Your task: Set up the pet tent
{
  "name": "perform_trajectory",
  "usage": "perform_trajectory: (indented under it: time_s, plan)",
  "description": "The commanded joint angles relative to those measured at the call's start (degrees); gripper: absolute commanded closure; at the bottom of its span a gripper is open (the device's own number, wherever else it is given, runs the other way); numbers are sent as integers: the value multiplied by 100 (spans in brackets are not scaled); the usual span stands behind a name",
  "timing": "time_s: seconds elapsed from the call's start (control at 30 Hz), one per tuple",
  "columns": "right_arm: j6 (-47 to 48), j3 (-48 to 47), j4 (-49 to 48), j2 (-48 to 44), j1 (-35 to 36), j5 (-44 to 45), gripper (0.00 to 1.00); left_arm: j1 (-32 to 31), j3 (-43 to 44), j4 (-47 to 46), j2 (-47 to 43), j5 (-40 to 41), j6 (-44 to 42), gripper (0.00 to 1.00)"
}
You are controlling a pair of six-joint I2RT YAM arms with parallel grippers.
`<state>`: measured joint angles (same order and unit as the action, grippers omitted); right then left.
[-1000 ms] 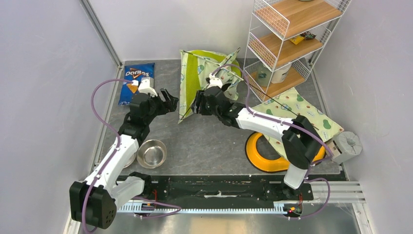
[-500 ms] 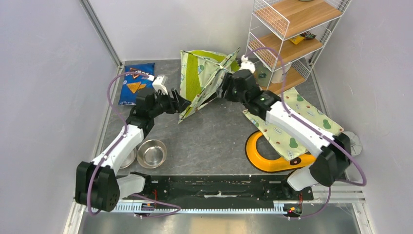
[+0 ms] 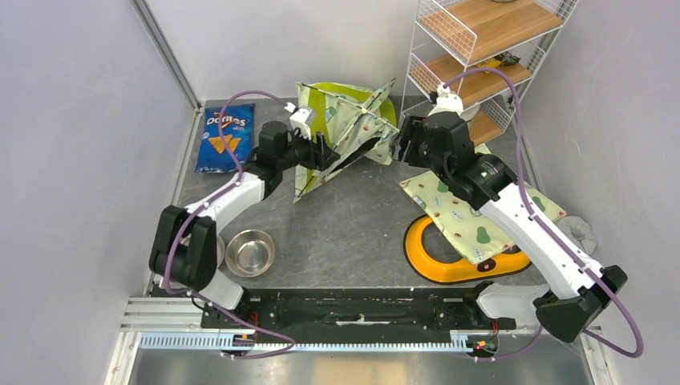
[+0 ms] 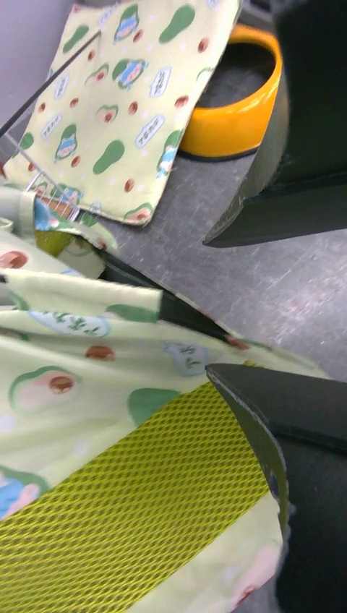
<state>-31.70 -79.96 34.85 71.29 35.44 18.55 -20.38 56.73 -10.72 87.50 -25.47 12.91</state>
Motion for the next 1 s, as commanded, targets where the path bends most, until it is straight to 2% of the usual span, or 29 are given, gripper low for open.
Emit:
perform_trajectory:
  time_s: [0.0,0.07,0.13,0.23,0.4,0.67,0.77,0.8,0.83,0.87,0.97]
  plan:
    - [273,-18,339,-188,-55,200,32,-75,609,-209,414,543,-678,39]
    - [340,-98,427,-198,-72,217,32,-80,839,-5,635,800,-740,55]
    - [421,-179,498,-192,-90,212,32,-78,1040,170,821,873,-808,59]
    - [528,-311,565,-131,-107,219,32,-88,1217,333,1005,886,-1009,58]
    - [626,-534,650,25,-135,133,32,-95,1313,395,1137,831,-1281,49]
    - [649,-660,668,144,-180,-13,31,-96,1367,435,1247,576,-1876,48]
    - [632,-687,688,131,-187,-27,31,-93,1485,648,1268,538,-2122,70]
    - [624,-702,700,127,-187,-33,31,-94,1595,815,1277,495,-2208,79]
    - [628,-719,722,124,-195,-43,31,-92,1696,999,1285,474,-2307,93]
    - [621,-754,746,130,-195,-52,31,-95,1822,1223,1276,469,-2391,98]
    - [680,-847,834,133,-203,-142,31,-90,2125,1705,1197,392,-2742,98]
